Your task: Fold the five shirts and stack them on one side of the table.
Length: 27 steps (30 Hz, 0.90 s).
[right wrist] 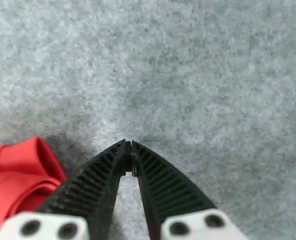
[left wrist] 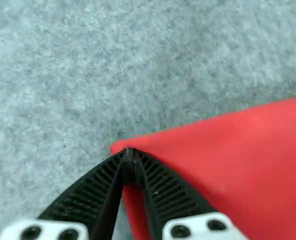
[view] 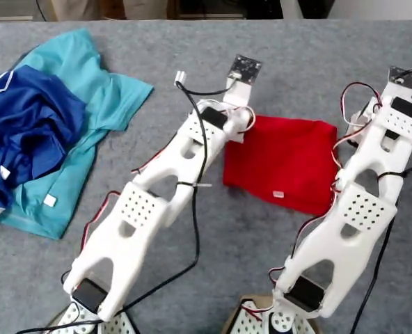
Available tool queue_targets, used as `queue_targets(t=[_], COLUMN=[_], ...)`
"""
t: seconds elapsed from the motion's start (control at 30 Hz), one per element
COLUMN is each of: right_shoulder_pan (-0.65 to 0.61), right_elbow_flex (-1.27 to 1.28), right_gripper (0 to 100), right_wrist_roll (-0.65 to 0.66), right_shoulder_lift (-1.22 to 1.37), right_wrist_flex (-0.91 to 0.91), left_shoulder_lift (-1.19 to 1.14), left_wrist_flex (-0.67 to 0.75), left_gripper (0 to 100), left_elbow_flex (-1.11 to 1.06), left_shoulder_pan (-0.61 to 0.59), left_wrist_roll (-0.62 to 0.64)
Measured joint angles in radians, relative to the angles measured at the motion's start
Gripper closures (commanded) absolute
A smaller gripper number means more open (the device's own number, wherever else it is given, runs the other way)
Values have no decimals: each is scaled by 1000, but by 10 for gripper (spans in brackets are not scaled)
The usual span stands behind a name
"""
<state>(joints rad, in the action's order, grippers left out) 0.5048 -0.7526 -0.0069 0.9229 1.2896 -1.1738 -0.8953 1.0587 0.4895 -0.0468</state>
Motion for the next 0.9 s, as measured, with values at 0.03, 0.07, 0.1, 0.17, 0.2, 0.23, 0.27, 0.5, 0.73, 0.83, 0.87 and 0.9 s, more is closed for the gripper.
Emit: queue_targets(t=[0.03,0.07,0.1,0.17,0.2,0.23,0.27,0.5,0.73,0.83,0.87,0.9], right_shoulder_pan=[0,0,0,0,0,0,0,0,-57,-81,-89,-95], right_elbow_flex=[0,0,0,0,0,0,-11,-83,-83,-83,-83,-83], right_gripper=[996,996,996,996,996,996,996,997,997,997,997,997], right_wrist_roll=[0,0,0,0,0,0,0,0,0,0,0,0], right_shoulder_lift=[0,0,0,0,0,0,0,-87,-203,-212,-212,-212], right_wrist_flex=[0,0,-2,-6,-6,-5,8,137,262,288,295,298], left_shoulder_lift=[-37,-71,-101,-158,-183,-204,-218,-183,-37,43,78,112], left_wrist_flex=[-31,-61,-95,-172,-218,-269,-321,-634,-845,-855,-855,-855], left_gripper=[981,981,981,981,981,981,981,981,983,983,983,983], left_elbow_flex=[64,130,195,321,382,440,494,557,559,559,559,555], left_shoulder_pan=[-3,-3,-3,-6,-6,-8,-12,-31,-31,-6,12,35], left_wrist_roll=[0,0,0,0,0,0,0,0,0,-41,-49,-54])
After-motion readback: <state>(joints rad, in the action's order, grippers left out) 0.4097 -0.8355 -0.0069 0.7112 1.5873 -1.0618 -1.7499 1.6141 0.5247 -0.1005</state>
